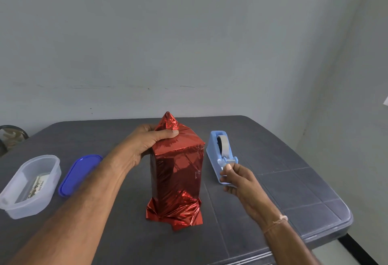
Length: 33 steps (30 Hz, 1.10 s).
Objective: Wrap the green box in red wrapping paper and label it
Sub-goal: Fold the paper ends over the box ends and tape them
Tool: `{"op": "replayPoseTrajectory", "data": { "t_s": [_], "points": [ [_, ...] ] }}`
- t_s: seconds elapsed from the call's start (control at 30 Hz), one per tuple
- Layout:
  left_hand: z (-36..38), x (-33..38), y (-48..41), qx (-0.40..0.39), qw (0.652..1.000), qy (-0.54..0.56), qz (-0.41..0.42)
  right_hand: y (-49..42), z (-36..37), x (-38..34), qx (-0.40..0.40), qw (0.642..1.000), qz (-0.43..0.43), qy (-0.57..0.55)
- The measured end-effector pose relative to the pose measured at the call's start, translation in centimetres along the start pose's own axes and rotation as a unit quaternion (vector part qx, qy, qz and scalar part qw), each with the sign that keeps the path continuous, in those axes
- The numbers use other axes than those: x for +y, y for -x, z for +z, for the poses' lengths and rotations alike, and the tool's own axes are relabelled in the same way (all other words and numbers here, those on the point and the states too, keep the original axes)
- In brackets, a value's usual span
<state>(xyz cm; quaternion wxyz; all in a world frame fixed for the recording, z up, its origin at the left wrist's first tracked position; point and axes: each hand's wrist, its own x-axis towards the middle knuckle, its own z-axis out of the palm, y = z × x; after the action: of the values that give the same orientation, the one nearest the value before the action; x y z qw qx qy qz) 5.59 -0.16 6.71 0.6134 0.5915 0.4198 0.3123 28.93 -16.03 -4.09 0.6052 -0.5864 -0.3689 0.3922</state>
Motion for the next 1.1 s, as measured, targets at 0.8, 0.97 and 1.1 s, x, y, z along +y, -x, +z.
{"op": "replayPoseTrajectory", "data": {
  "t_s": [0.8, 0.97, 1.1],
  "points": [
    [-0.3, -0.7, -0.6, -0.022, 0.999, 0.030, 0.014, -7.1, 8.6, -18.9, -0.347, 0.751, -0.121, 0.549],
    [-0.4, -0.9, -0.9, -0.021, 0.999, 0.026, 0.012, -7.1, 9.0, -19.1, -0.352, 0.739, -0.116, 0.562],
    [-0.4, -0.9, -1.0, -0.021, 0.999, 0.025, 0.008, -7.3, 9.2, -19.0, -0.340, 0.719, -0.127, 0.593]
  ]
}}
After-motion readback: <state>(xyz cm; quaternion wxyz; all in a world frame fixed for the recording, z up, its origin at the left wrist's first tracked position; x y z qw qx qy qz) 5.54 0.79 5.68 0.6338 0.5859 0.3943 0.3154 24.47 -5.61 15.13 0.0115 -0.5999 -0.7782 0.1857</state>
